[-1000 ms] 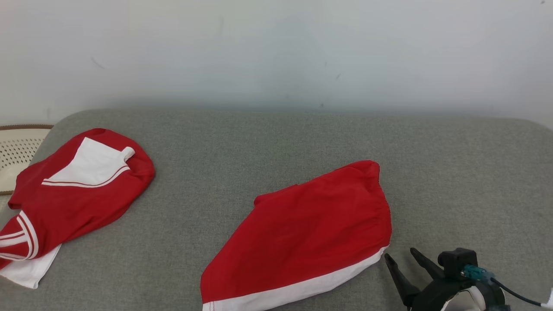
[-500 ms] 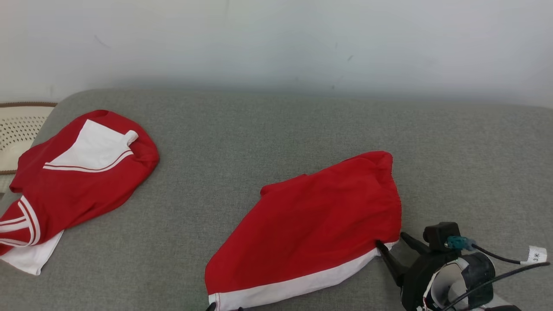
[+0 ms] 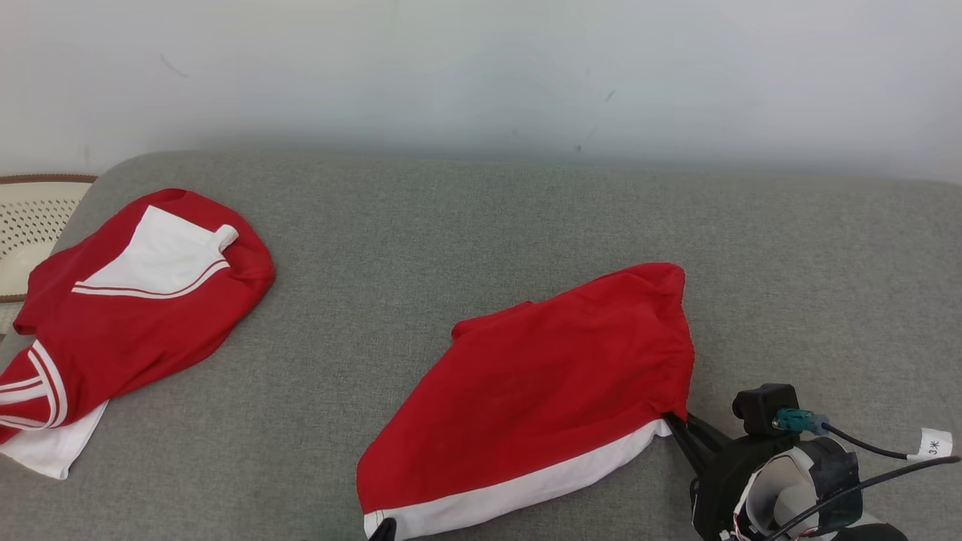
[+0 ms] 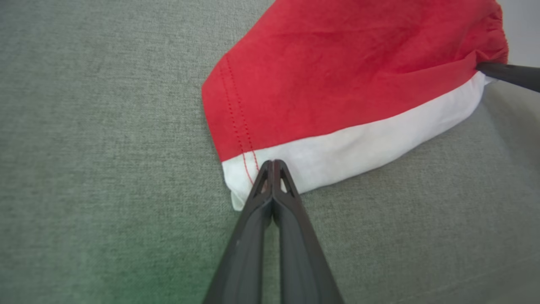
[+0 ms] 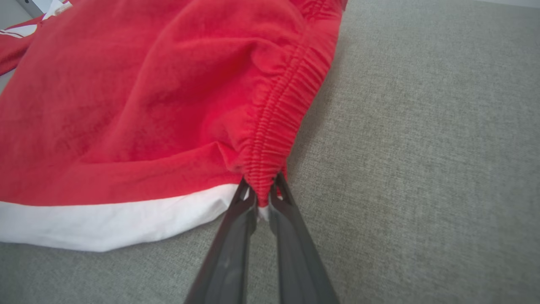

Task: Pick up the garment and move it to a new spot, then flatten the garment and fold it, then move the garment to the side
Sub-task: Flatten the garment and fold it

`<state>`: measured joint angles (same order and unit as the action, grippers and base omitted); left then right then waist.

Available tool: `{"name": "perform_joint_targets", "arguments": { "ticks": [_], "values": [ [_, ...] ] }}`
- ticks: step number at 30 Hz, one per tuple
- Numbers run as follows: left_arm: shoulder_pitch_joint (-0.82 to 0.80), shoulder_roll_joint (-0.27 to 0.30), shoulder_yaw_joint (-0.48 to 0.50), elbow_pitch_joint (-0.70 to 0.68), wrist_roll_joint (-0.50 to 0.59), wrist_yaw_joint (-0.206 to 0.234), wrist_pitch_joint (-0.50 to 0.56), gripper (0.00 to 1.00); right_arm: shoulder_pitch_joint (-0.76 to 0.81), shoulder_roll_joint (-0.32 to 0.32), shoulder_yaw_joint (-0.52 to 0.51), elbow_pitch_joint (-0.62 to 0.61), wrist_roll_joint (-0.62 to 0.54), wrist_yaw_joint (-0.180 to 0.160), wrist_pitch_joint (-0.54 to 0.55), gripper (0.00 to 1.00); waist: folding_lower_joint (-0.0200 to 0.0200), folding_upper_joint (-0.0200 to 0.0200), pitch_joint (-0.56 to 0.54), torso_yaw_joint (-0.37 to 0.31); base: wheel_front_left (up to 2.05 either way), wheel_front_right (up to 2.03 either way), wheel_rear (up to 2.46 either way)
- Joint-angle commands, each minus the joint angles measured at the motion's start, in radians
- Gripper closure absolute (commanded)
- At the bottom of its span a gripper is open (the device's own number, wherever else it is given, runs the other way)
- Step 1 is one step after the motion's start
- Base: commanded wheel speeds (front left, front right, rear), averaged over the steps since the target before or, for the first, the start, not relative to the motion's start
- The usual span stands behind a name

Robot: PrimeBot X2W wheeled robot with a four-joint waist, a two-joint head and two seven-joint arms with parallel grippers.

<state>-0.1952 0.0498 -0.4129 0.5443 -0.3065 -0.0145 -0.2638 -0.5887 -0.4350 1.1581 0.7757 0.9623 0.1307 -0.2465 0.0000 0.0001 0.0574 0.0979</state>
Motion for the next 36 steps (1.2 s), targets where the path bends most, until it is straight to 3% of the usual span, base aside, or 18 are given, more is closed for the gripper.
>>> {"name": "perform_joint_targets", "arguments": {
  "ticks": [1, 6, 7, 8, 9, 21, 36],
  "values": [
    [0.009, 0.002, 0.006, 0.001, 0.011, 0.003, -0.001, 1.00, -0.016, -0.006, 0.011, -0.003, 0.009, 0.000, -0.008, 1.00, 0.0000, -0.0001, -0.003, -0.003, 0.00, 0.00, 0.00],
    [0.016, 0.002, 0.019, -0.011, 0.020, 0.008, -0.001, 1.00, -0.019, -0.008, 0.031, -0.006, 0.034, 0.000, -0.016, 1.00, 0.0000, -0.0001, -0.011, -0.005, 0.00, 0.00, 0.00],
    [0.018, 0.002, 0.024, -0.018, 0.025, 0.015, -0.001, 1.00, -0.023, -0.008, 0.033, -0.007, 0.038, 0.000, -0.018, 0.54, 0.0000, -0.0001, -0.012, -0.005, 0.00, 0.00, 0.00],
    [0.022, 0.002, 0.028, -0.027, 0.030, 0.020, -0.001, 0.59, -0.026, -0.008, 0.036, -0.007, 0.043, 0.000, -0.019, 0.00, 0.0000, -0.0001, -0.015, -0.005, 0.00, 0.00, 0.00],
    [0.031, 0.001, 0.032, -0.035, 0.027, 0.025, -0.001, 0.00, -0.028, -0.009, 0.039, -0.009, 0.045, 0.000, -0.020, 0.00, 0.0000, -0.0001, -0.017, -0.005, 0.00, 0.00, 0.00],
    [0.093, 0.001, 0.081, -0.071, 0.063, 0.023, -0.001, 0.00, 0.010, -0.051, 0.006, -0.053, 0.022, 0.000, -0.019, 0.00, 0.0000, -0.0001, -0.023, 0.002, 0.00, 0.00, 0.00],
    [0.050, 0.001, 0.047, -0.006, 0.004, 0.023, -0.001, 0.00, 0.008, -0.053, 0.061, -0.041, 0.072, 0.000, -0.020, 0.00, 0.0000, -0.0001, -0.010, -0.006, 0.00, 0.00, 0.00]
  ]
}}
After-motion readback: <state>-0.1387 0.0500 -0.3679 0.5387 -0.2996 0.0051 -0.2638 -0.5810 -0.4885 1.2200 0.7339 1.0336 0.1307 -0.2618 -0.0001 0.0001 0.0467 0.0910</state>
